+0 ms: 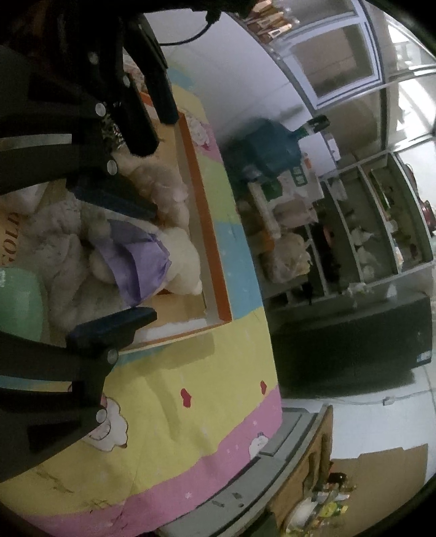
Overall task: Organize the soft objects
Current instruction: 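Lower both plush toys into the tray and open both tools, then move both open tools back toward the remaining items on the mat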
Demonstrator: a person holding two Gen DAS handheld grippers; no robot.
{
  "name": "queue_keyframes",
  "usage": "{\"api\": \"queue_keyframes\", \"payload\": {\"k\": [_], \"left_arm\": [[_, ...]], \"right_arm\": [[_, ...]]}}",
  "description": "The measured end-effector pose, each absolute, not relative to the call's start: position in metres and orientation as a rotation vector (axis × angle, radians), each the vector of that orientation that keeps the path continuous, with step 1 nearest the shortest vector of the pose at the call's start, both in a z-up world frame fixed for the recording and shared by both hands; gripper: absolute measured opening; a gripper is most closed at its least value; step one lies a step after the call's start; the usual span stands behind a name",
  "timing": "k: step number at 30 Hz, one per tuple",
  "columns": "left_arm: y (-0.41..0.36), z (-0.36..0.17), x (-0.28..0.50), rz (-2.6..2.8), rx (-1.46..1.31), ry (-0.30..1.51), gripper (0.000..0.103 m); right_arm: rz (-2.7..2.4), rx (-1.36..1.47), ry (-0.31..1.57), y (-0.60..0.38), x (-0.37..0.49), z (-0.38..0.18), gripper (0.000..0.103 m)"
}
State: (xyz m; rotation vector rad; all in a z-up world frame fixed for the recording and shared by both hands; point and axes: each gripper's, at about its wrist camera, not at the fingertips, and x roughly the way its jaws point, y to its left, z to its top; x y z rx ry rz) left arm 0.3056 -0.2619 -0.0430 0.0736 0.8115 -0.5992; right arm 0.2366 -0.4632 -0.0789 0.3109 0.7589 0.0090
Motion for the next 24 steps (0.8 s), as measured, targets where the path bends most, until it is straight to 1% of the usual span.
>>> {"api": "queue_keyframes", "payload": {"k": [1,3,4,19,24], "left_arm": [[-0.261,-0.041,0.304,-0.599,0.069,0.808,0.078],[-0.255,-0.037,0.299,-0.599,0.056,0.796,0.085],[-0.250,-0.035,0.296,-0.598,0.047,0.788,0.086],[-0.200,-0.007,0.255,-0.580,-0.005,0.679,0.087],[-0.169,0.003,0.240,-0.548,-0.021,0.641,0.087]], "right_arm": [[0.003,0.312,0.759,-0.463,0.234,-0.078,0.057],[0.001,0.317,0.755,-0.463,0.229,-0.075,0.058],[0.001,0.318,0.753,-0.462,0.227,-0.074,0.058],[0.032,0.297,0.670,-0.427,0.187,-0.042,0.059],[0.053,0.273,0.664,-0.407,0.179,-0.037,0.059]]}}
